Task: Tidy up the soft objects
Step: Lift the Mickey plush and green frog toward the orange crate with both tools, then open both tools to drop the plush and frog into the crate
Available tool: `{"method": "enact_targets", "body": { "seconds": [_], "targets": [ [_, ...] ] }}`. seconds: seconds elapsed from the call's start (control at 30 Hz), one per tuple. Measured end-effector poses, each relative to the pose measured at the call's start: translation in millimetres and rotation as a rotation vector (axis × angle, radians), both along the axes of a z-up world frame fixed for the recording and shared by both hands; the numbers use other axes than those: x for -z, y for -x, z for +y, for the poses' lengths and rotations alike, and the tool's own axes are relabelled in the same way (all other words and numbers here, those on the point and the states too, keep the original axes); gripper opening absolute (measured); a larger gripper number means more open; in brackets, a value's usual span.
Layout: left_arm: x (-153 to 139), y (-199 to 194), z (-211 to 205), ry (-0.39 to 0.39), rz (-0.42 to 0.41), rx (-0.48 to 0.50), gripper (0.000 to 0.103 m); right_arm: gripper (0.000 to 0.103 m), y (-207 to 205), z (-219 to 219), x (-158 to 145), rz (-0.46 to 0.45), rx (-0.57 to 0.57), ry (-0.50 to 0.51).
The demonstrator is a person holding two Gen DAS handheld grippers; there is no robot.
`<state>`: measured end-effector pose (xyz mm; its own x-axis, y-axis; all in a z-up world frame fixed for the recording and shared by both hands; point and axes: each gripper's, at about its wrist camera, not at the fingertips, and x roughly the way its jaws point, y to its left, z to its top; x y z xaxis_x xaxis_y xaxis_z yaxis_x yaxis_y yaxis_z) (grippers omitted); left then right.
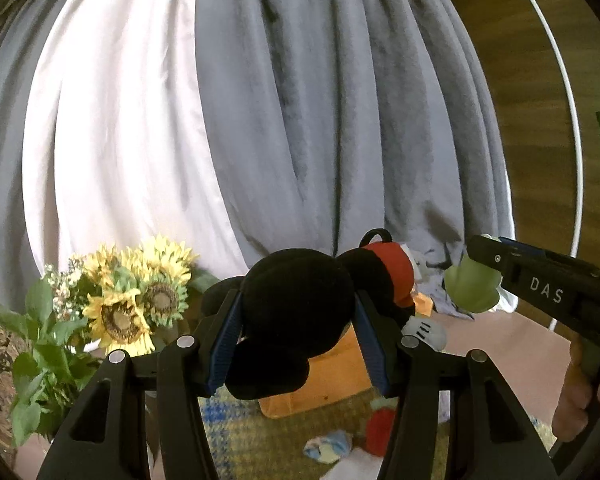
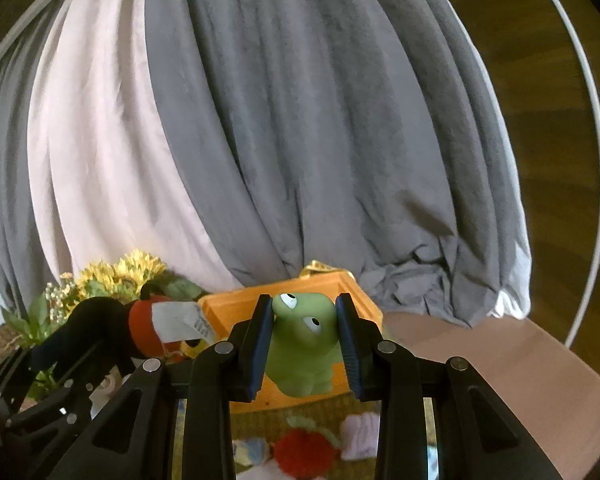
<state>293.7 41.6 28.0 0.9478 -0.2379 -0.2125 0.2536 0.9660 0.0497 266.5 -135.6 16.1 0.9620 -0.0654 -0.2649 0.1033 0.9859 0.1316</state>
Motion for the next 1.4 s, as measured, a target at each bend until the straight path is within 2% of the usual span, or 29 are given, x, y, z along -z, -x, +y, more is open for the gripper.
{"method": "enact_targets", "body": {
  "seconds": [0.33,0.57,0.9,1.4],
  "targets": [
    [-9.3,-34.0,-20.9,-0.023,-0.044,-0.031,0.054,0.033,-37.3,-20.6,-10.2,-0.046,-0.048,-0.004],
    [-6.2,-73.6,-27.7,-0.051,-0.035,-0.040,0.054,0.033,-71.9,-25.2,-8.4,-0.047,-0.064,-0.018],
    [18.2,-135.5,-35.6,-0.077,0.018,-0.064,0.054,0.033,-132.2,-29.9,14.1,0.024,-0.085,-0.015],
    [55.9,-190.0,-51.8,-0.112,0.141,-0.039,0.054,0.033,-191.8,-42.8,53.1,0.148,-0.085,-0.037]
  ]
}}
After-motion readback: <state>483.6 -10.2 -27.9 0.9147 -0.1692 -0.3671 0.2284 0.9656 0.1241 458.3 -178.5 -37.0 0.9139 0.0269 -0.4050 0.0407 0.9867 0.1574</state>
